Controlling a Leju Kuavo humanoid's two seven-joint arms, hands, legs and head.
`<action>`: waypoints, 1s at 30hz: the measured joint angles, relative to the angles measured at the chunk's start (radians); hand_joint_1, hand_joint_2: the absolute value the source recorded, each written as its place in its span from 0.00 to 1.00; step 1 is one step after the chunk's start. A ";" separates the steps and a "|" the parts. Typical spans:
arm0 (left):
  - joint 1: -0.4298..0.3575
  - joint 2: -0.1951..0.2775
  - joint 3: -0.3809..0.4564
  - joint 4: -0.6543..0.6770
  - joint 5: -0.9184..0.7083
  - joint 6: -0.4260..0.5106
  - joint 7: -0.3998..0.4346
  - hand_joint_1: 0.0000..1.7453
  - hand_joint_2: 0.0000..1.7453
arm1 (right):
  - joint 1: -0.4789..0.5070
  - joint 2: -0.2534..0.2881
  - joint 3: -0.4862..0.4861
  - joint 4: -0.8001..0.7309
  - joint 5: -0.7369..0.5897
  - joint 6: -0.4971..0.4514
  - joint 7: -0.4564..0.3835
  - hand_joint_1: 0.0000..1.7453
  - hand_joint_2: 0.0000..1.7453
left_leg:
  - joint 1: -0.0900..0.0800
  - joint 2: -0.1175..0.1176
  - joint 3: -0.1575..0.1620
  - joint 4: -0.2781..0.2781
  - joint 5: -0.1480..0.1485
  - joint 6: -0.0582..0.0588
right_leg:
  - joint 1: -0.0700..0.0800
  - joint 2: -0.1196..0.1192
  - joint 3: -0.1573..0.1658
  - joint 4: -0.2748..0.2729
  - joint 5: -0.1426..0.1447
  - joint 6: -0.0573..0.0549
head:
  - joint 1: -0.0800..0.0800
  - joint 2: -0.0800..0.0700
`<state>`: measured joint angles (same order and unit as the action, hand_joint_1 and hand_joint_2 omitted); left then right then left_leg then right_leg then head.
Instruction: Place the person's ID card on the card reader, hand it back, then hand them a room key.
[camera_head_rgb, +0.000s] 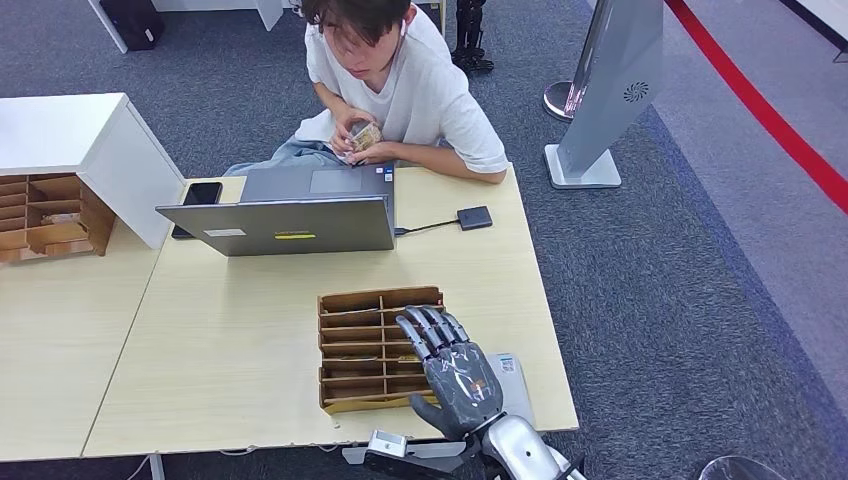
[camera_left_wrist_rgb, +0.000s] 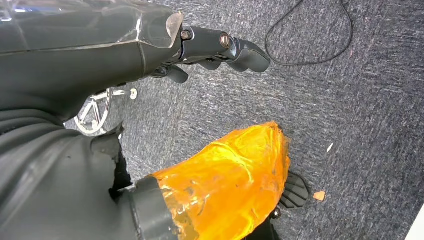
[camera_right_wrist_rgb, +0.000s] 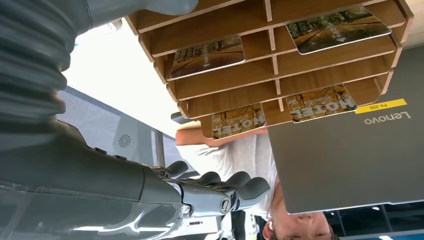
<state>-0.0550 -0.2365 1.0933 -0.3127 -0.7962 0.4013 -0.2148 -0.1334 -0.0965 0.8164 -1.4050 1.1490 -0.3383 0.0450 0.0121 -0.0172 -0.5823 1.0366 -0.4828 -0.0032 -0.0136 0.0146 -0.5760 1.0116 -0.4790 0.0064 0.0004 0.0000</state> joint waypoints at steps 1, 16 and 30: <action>0.000 0.000 0.000 0.000 0.000 0.000 0.000 0.00 0.00 | 0.000 0.000 0.000 0.000 0.000 0.002 0.000 0.13 1.00 | 0.000 0.000 0.000 0.000 0.000 0.000 | 0.000 0.000 0.000 0.000 0.000 0.000 | 0.000 0.000; -0.001 0.001 0.000 0.000 -0.012 0.001 0.000 0.00 0.00 | -0.023 0.003 0.000 0.005 -0.008 0.028 0.017 0.24 1.00 | 0.000 0.000 0.000 0.000 0.000 0.000 | 0.000 0.000 0.000 0.000 0.000 0.000 | 0.000 0.000; -0.002 0.005 0.000 0.000 -0.017 0.000 -0.001 0.00 0.00 | -0.030 0.003 0.000 0.012 -0.016 0.045 0.028 0.30 1.00 | 0.000 0.000 0.000 0.000 0.000 0.000 | 0.000 0.000 0.000 0.000 0.000 0.000 | 0.000 0.000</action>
<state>-0.0567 -0.2314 1.0933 -0.3124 -0.8133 0.4013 -0.2161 -0.1630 -0.0931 0.8164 -1.3933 1.1329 -0.2934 0.0729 0.0121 -0.0172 -0.5823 1.0366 -0.4828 -0.0032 -0.0136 0.0146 -0.5760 1.0116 -0.4790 0.0064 0.0003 0.0000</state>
